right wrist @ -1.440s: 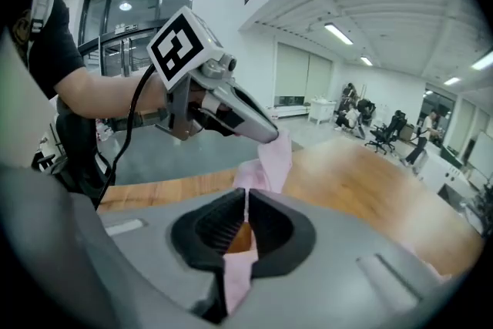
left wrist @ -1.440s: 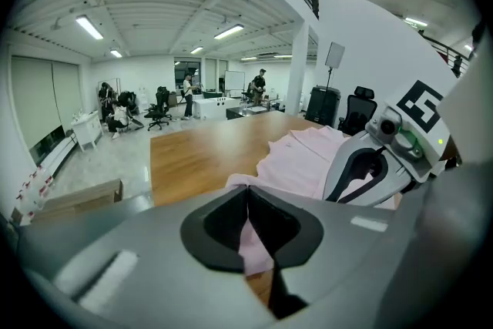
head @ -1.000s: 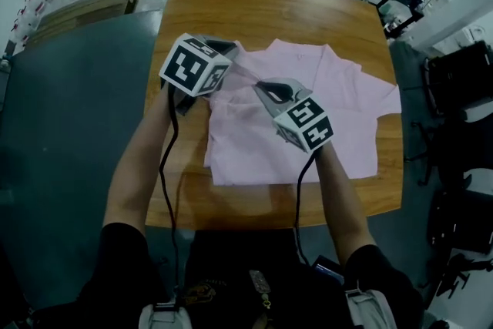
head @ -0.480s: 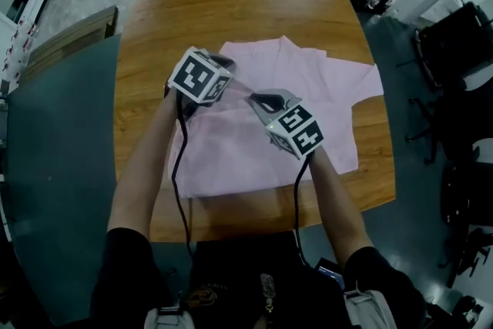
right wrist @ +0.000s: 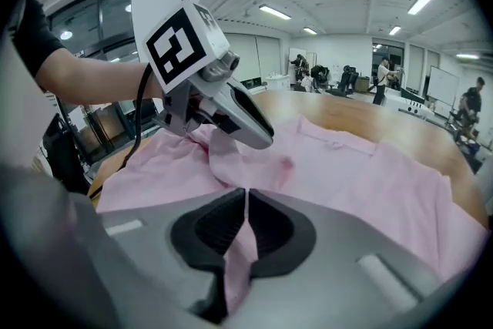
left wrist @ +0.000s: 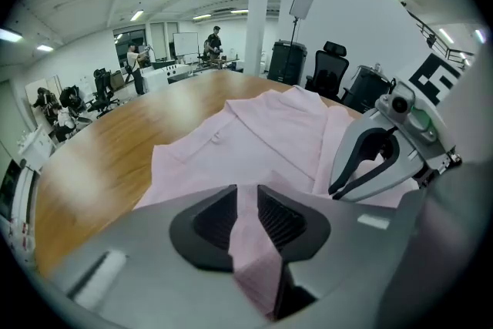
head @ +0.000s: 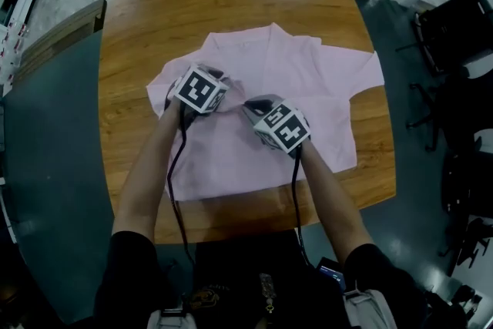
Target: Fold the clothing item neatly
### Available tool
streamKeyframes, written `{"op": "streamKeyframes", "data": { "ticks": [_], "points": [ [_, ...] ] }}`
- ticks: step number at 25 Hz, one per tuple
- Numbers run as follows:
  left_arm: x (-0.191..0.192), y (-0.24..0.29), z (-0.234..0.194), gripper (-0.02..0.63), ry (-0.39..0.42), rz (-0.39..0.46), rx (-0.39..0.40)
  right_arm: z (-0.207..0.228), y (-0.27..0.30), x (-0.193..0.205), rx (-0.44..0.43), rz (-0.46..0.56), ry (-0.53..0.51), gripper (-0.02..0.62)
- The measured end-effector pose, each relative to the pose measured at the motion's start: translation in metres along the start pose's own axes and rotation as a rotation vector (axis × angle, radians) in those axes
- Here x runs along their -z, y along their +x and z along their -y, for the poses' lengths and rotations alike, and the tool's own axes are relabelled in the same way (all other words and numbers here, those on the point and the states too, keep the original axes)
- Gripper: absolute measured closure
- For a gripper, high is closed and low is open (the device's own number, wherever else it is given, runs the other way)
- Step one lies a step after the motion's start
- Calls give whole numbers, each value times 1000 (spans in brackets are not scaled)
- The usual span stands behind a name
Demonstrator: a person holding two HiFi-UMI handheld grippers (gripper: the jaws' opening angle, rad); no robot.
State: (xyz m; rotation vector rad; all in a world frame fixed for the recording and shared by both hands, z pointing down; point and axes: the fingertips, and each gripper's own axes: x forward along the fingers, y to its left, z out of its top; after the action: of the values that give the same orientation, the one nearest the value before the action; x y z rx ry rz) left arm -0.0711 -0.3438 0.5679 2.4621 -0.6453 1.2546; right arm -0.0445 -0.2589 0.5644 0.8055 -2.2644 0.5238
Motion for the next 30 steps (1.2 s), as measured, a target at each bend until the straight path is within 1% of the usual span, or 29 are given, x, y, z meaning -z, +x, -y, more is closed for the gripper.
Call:
{"op": "streamKeyframes", "data": {
  "ticks": [1, 2, 5, 7, 10, 13, 16, 19, 21, 24, 26, 28, 30],
  "points": [
    [0, -5, -1, 498, -5, 17, -6, -1, 0, 0, -7, -2, 3, 578],
    [-1, -14, -3, 481, -9, 39, -19, -2, -2, 0, -13, -1, 3, 578],
    [4, -51, -22, 476, -38, 100, -94, -1, -11, -9, -24, 24, -9, 578],
    [22, -77, -38, 479, -72, 106, -146, -2, -17, -19, -35, 44, -10, 578],
    [60, -107, -56, 514, -122, 78, -205, -5, -24, -35, -44, 73, -10, 578],
    [93, -120, -55, 541, -144, 37, -216, -7, -33, -51, -47, 107, 11, 578],
    [114, -116, -47, 541, -133, 4, -201, -11, -43, -70, -66, 165, 81, 578],
    [124, -105, -42, 541, -89, -25, -205, -12, -51, -93, -87, 229, 168, 578],
    [128, -102, -43, 541, -64, -39, -215, -8, -54, -103, -68, 241, 185, 578],
    [133, -98, -39, 544, -70, -55, -193, 10, -50, -105, -9, 217, 187, 578],
    [132, -97, -39, 545, -76, -54, -188, 30, -42, -96, 46, 179, 194, 578],
    [131, -96, -41, 548, -76, -52, -201, 54, -31, -84, 98, 135, 206, 578],
    [133, -94, -41, 551, -76, -60, -210, 75, -17, -74, 130, 95, 218, 578]
  ]
}}
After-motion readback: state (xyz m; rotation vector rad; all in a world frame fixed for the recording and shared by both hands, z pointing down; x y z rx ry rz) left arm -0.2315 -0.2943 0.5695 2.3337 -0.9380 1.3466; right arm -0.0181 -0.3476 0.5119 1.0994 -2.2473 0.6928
